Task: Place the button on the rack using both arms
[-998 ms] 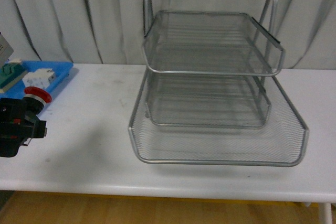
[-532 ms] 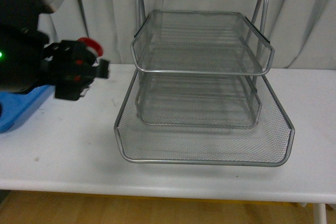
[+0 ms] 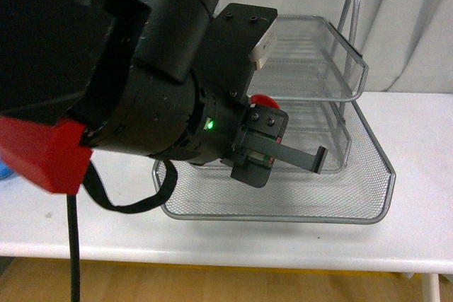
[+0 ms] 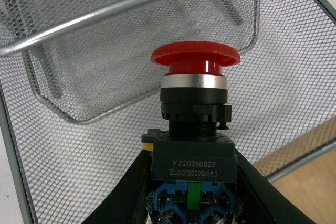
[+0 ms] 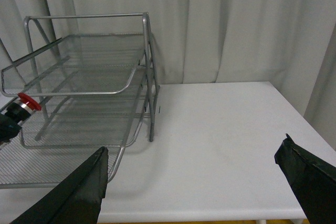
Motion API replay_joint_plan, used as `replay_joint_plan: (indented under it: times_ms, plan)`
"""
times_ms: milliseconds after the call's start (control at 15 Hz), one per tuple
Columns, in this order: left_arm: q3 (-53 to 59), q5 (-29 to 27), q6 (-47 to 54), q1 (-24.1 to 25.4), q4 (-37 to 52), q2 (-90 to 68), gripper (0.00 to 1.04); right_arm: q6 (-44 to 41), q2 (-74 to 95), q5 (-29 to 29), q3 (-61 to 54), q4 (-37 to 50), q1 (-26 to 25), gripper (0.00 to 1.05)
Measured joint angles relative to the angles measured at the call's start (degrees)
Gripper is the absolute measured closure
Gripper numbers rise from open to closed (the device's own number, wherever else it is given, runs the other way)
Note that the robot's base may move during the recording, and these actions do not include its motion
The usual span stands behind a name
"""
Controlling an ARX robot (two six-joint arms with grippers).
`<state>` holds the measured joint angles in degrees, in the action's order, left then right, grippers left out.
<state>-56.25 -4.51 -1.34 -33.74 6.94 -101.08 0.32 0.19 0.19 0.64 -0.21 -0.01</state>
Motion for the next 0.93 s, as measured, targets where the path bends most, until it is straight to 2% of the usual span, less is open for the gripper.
replay_joint_plan:
  times_ms: [865,931]
  plan:
    - [-29.48,1.88,1.31,1.84,-19.89,-22.23,0.69,0.0,0.02,0.0,0.0,0.0,0.0,0.06]
    - [-30.16,2.21,0.26,2.27,-19.89,-22.69,0.63,0.0,0.0,0.0,0.0,0.0,0.0,0.06]
